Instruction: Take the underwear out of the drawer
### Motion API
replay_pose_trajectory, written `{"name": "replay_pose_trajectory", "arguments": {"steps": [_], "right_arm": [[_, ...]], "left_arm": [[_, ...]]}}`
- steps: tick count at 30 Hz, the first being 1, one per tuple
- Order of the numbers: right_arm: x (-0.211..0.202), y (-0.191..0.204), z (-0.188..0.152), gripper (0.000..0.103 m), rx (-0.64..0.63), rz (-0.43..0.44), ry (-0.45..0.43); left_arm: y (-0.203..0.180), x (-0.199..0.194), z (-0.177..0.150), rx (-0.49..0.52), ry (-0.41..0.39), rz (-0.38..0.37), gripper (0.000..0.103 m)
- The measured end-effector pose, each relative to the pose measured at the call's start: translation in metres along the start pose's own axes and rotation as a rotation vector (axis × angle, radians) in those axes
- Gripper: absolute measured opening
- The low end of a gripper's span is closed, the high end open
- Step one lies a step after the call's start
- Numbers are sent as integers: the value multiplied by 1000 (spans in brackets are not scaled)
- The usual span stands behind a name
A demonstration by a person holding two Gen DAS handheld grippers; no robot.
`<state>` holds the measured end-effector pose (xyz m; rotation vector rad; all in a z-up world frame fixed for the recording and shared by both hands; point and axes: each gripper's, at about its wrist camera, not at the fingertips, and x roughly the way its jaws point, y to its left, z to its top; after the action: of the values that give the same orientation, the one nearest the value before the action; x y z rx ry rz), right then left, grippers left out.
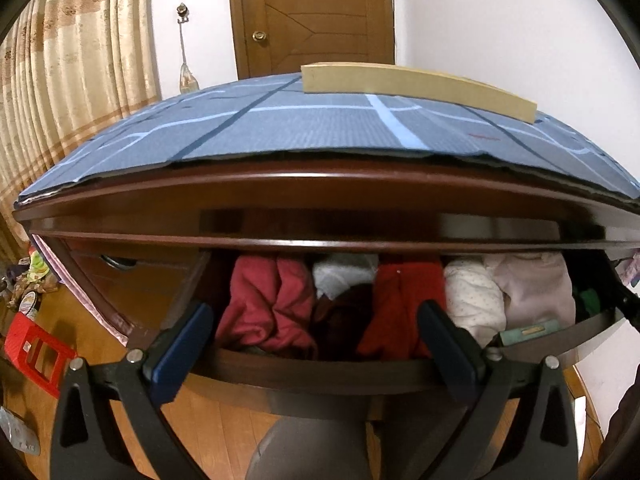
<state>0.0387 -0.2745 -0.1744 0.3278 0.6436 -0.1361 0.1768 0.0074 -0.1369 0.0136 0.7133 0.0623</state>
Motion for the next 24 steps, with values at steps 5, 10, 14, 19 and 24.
{"name": "replay_pose_trajectory", "arguments": {"steps": [5, 10, 14, 19, 24], "right_arm": [[-2, -4, -2, 102, 11, 5, 1], [-4, -4, -3, 102, 5, -1, 3], [-7, -4, -5, 102, 5, -3, 1], [-11, -4, -7, 102, 2, -6, 0], [-11, -6, -6, 102, 0, -7, 0]], "left_arm": [[2, 1, 1, 3, 7, -10, 103], [2, 1, 0, 5, 11, -17, 103], [3, 0, -3, 6, 10, -25, 103], [2, -3, -7, 5, 5, -23, 103], [2, -3, -8, 5, 4, -23, 103]]}}
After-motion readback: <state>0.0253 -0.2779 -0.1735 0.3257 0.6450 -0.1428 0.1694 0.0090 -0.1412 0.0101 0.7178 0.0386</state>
